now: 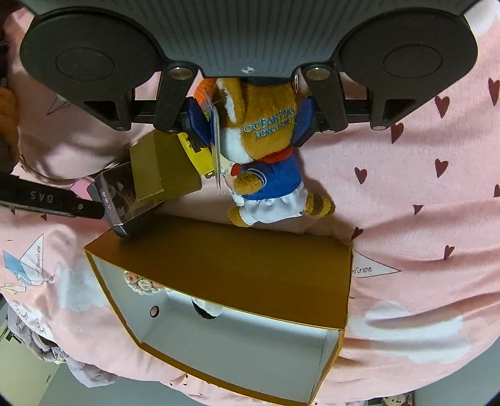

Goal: Organize objects
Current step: 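Grasp the Ocean Park bear with the left tool while the right grasps the pink wallet, then lift the bear with the left tool and lower it into the shoebox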

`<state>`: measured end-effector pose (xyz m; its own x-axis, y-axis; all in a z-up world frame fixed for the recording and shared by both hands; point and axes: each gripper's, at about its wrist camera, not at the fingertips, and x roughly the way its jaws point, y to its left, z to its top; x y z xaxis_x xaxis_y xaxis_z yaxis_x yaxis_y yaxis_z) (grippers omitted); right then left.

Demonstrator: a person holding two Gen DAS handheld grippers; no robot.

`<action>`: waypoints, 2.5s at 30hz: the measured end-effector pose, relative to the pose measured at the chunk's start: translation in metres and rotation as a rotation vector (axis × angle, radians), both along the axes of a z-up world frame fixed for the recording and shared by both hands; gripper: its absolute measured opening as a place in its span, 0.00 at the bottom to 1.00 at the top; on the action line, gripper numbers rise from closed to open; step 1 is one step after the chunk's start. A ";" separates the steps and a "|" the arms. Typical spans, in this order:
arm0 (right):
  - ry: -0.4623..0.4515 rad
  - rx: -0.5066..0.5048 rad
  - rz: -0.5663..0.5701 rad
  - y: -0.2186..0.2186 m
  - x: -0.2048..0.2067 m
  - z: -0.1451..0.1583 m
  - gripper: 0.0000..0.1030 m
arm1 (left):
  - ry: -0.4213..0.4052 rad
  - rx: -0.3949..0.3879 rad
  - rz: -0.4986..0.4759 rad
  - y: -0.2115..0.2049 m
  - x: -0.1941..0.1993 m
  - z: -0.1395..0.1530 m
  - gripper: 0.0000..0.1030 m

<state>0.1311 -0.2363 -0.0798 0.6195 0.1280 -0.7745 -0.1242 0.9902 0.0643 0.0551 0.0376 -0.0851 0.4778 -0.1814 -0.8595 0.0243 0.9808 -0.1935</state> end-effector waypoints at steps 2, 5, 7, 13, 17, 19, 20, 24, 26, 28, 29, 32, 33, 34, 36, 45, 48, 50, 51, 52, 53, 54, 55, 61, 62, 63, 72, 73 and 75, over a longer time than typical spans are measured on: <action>0.022 0.020 0.014 0.000 0.003 -0.004 0.53 | 0.006 -0.004 0.002 0.000 0.000 0.004 0.68; 0.045 0.056 0.047 0.002 0.007 -0.007 0.53 | 0.007 -0.023 0.010 0.001 -0.001 0.011 0.69; 0.042 0.051 0.051 0.003 0.009 -0.008 0.53 | 0.013 -0.037 0.031 0.002 0.000 0.014 0.69; 0.022 0.055 0.036 -0.003 0.018 -0.002 0.53 | 0.023 -0.046 0.036 0.004 0.006 0.021 0.69; 0.034 0.025 -0.061 -0.026 0.031 -0.003 0.53 | 0.068 -0.034 0.058 0.005 0.014 0.010 0.68; 0.072 0.002 -0.089 -0.036 0.042 -0.012 0.54 | 0.076 -0.027 0.061 0.005 0.017 0.003 0.68; 0.098 -0.004 -0.092 -0.041 0.046 -0.018 0.54 | 0.083 -0.028 0.060 0.004 0.017 0.000 0.68; 0.200 0.009 -0.086 -0.053 0.060 -0.043 0.59 | 0.085 -0.015 0.047 0.001 0.020 -0.004 0.68; 0.215 0.028 -0.080 -0.054 0.064 -0.051 0.66 | 0.083 -0.011 0.045 0.000 0.020 -0.006 0.68; 0.234 0.050 -0.072 -0.056 0.068 -0.056 0.70 | 0.087 -0.012 0.046 -0.002 0.021 -0.010 0.67; 0.242 0.048 -0.070 -0.056 0.070 -0.058 0.71 | 0.087 -0.009 0.044 -0.003 0.021 -0.011 0.67; 0.254 0.053 -0.056 -0.057 0.072 -0.064 0.72 | 0.083 0.002 0.041 -0.006 0.021 -0.011 0.67; 0.259 0.060 -0.059 -0.058 0.072 -0.065 0.72 | 0.082 0.005 0.040 -0.006 0.021 -0.011 0.67; 0.261 0.062 -0.061 -0.059 0.072 -0.065 0.71 | 0.080 0.008 0.040 -0.007 0.021 -0.010 0.67; 0.255 0.046 -0.064 -0.057 0.069 -0.062 0.68 | 0.076 0.011 0.038 -0.008 0.019 -0.009 0.67; 0.127 -0.020 0.042 -0.040 0.028 -0.012 0.26 | 0.069 0.023 0.030 -0.007 0.015 -0.005 0.66; 0.141 -0.060 0.071 -0.032 0.033 -0.009 0.26 | 0.069 0.025 0.029 -0.006 0.016 -0.004 0.66; 0.162 -0.053 0.078 -0.031 0.039 -0.009 0.29 | 0.067 0.026 0.028 -0.006 0.015 -0.004 0.65; 0.171 -0.034 0.080 -0.032 0.042 -0.007 0.29 | 0.067 0.026 0.030 -0.006 0.014 -0.004 0.65; 0.176 -0.013 0.089 -0.033 0.044 -0.004 0.29 | 0.066 0.026 0.032 -0.005 0.014 -0.003 0.65; 0.185 0.004 0.094 -0.034 0.047 -0.002 0.29 | 0.066 0.025 0.033 -0.005 0.012 -0.003 0.65; 0.197 0.005 0.098 -0.034 0.051 -0.001 0.29 | 0.066 0.023 0.034 -0.004 0.012 -0.003 0.65; 0.204 -0.007 0.109 -0.033 0.053 -0.002 0.29 | 0.067 0.022 0.036 -0.004 0.012 -0.004 0.65; 0.270 0.060 0.108 -0.043 0.073 -0.016 0.30 | 0.064 0.025 0.037 -0.005 0.012 -0.004 0.65; 0.284 0.085 0.096 -0.047 0.076 -0.021 0.30 | 0.063 0.025 0.038 -0.005 0.012 -0.005 0.65; 0.300 0.106 0.085 -0.050 0.079 -0.027 0.30 | 0.064 0.024 0.040 -0.004 0.012 -0.005 0.65; 0.254 0.118 -0.005 -0.058 0.051 -0.025 0.21 | 0.052 0.019 0.032 -0.004 0.009 -0.008 0.63; 0.228 0.101 -0.005 -0.057 0.044 -0.017 0.21 | 0.048 0.019 0.031 -0.004 0.009 -0.008 0.62; 0.169 0.077 0.002 -0.061 0.033 0.000 0.20 | 0.041 0.021 0.021 -0.005 0.008 -0.007 0.60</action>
<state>0.1637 -0.2970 -0.0794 0.4810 0.1926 -0.8553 -0.1075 0.9812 0.1604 0.0634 0.0325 -0.0916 0.4461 -0.1529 -0.8818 -0.0040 0.9849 -0.1729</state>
